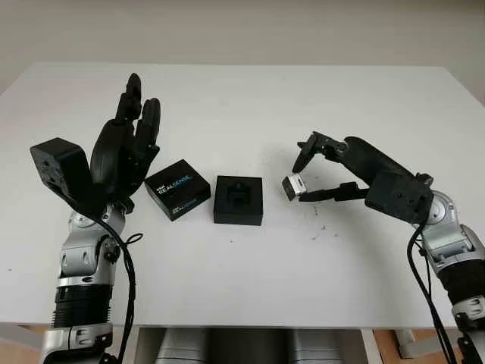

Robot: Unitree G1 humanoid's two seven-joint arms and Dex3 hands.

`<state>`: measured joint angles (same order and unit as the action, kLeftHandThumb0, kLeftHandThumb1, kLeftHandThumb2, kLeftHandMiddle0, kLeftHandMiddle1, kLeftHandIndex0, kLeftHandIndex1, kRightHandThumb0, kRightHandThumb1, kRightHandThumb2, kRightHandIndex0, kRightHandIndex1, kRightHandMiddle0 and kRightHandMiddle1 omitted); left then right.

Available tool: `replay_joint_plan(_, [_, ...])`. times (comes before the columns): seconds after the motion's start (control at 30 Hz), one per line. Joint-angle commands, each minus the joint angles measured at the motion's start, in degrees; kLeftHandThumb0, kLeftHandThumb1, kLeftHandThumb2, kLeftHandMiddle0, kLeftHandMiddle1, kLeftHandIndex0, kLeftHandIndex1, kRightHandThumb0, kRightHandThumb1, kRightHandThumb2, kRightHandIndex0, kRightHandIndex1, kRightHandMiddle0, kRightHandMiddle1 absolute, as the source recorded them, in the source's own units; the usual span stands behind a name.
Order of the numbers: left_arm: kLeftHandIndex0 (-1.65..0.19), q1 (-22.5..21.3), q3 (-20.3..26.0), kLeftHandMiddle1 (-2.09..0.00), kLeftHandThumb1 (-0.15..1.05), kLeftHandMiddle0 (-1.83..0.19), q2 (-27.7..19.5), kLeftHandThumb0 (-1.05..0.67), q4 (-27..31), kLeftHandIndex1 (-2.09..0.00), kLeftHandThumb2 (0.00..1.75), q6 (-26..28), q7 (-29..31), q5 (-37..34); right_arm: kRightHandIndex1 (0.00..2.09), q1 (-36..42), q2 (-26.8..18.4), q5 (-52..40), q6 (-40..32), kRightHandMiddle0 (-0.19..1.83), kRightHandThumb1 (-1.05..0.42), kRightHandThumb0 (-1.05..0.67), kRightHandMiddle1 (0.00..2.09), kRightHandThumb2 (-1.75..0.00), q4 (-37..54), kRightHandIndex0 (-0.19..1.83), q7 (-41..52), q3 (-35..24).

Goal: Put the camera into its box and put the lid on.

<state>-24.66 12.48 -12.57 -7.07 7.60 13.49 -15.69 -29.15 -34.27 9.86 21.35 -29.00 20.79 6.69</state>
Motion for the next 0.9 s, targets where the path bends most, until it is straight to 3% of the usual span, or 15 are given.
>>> replay_joint_plan(0.0, [0.19,-0.2,-0.1,0.0,1.05,0.19,-0.5,-0.63,0.5,0.0,0.49,0.0,0.1,0.0,0.04,0.6,0.3,-0.4,-1.3,0.3,-0.97,-0.37,1.79,-0.05,2.4,0.31,0.3,-1.0])
replay_joint_plan(0.13, [0.19,-0.1,-0.2,0.0,1.05,0.19,-0.5,-0.63,0.7,0.0,0.5,-0.1,0.1,0.3,0.06,1.3,0.7,-0.3,-2.8,0.32,-0.96,-0.37,1.78,-0.05,4.1,0.33,0.2,-1.4])
replay_joint_plan(0.33, [0.19,0.0,-0.1,0.0,1.05,0.19,-0.3,-0.63,1.0,0.0,0.49,0.3,-0.1,0.0,0.05,3.0,4.3,-7.3,-11.3,0.33,-0.96,-0.38,1.77,-0.05,10.5,0.31,2.3,-4.5])
replay_joint_plan(0.6, [0.19,0.2,-0.2,0.0,1.05,0.19,-0.2,-0.64,1.1,0.0,0.49,0.4,-0.1,-0.1,0.01,4.4,11.0,-14.7,-20.3,0.24,-0.99,-0.4,1.82,-0.06,16.8,0.22,2.0,-7.1])
replay_joint_plan(0.87, [0.19,0.8,-0.2,0.0,1.05,0.19,0.3,-0.64,1.5,0.0,0.49,-0.1,-0.6,0.2,0.02,4.4,18.5,-18.2,-22.2,0.21,-1.01,-0.39,1.87,-0.06,17.6,0.2,-1.7,-8.5])
